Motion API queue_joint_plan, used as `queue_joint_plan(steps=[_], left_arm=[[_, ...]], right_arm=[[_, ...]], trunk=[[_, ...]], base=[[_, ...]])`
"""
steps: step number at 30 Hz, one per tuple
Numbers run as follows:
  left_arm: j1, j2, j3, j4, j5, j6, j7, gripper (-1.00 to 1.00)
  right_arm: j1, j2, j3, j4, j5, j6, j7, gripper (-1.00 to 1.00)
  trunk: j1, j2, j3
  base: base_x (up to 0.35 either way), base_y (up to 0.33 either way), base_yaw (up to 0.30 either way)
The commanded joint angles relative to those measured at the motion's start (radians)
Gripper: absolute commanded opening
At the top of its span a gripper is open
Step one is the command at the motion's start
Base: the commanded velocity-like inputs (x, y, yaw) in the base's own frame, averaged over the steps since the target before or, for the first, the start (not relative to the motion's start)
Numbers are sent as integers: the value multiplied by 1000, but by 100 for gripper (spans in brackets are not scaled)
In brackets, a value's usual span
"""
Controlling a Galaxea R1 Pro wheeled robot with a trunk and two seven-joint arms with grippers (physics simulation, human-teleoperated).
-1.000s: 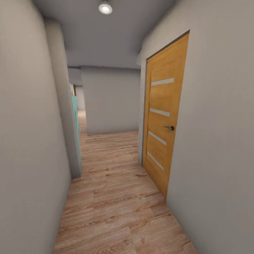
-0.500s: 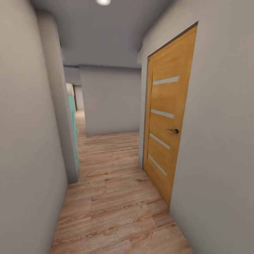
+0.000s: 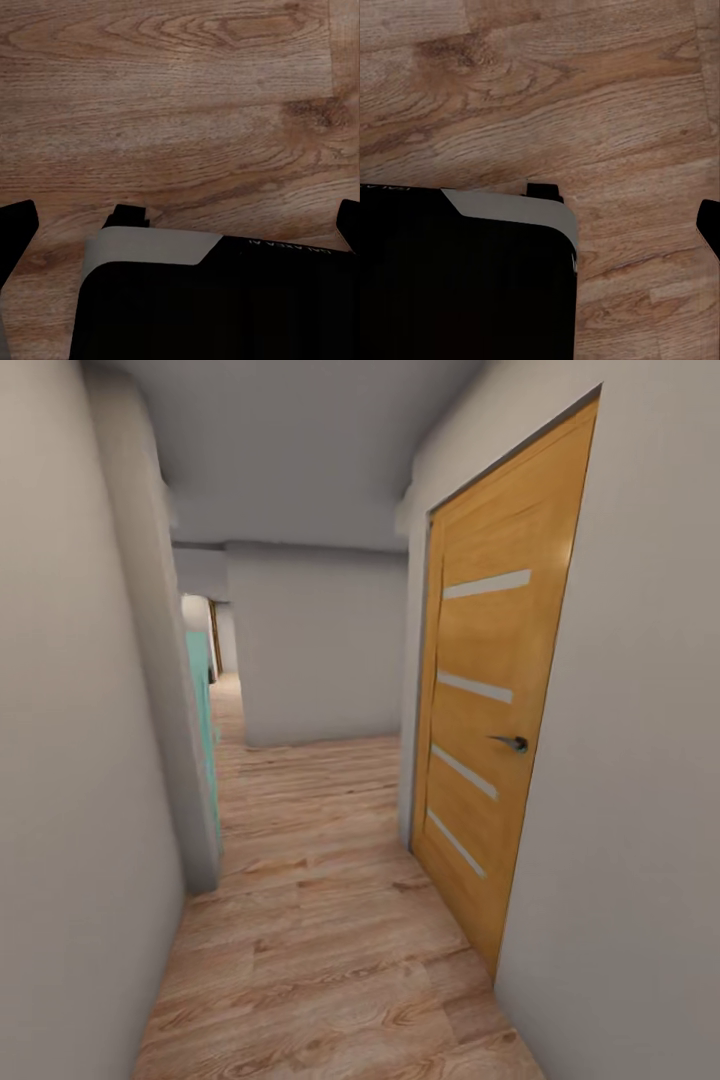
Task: Move the two storage containers from the living room to the garage. In the garage, place one container on the floor and stack the other container on top of it (either order is fine).
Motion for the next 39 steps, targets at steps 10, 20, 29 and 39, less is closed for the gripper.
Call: queue_joint_plan(steps=[10,20,29,39], left_arm=[[-1,-3,-9,1,8,-4,4,100],[-1,-3,-9,1,8,-3,4,100],[-1,-5,-9,1,8,-3,3,100],[-1,-6,-10,1,8,-3,3,100]], right_arm=[[-1,0,7,3,-8,-3,-8,100],[-1,-2,11,3,1,-3,-7,100],[-1,-4,14,3,1,-3,-5,100],[-1,-4,15,3,1,-3,-6,100]], trunk=[[1,-1,-1],[1,-1,-1],[1,-1,-1],[1,-1,-1]], base=[[330,0,249],[330,0,59],[331,0,1],[331,0,0]])
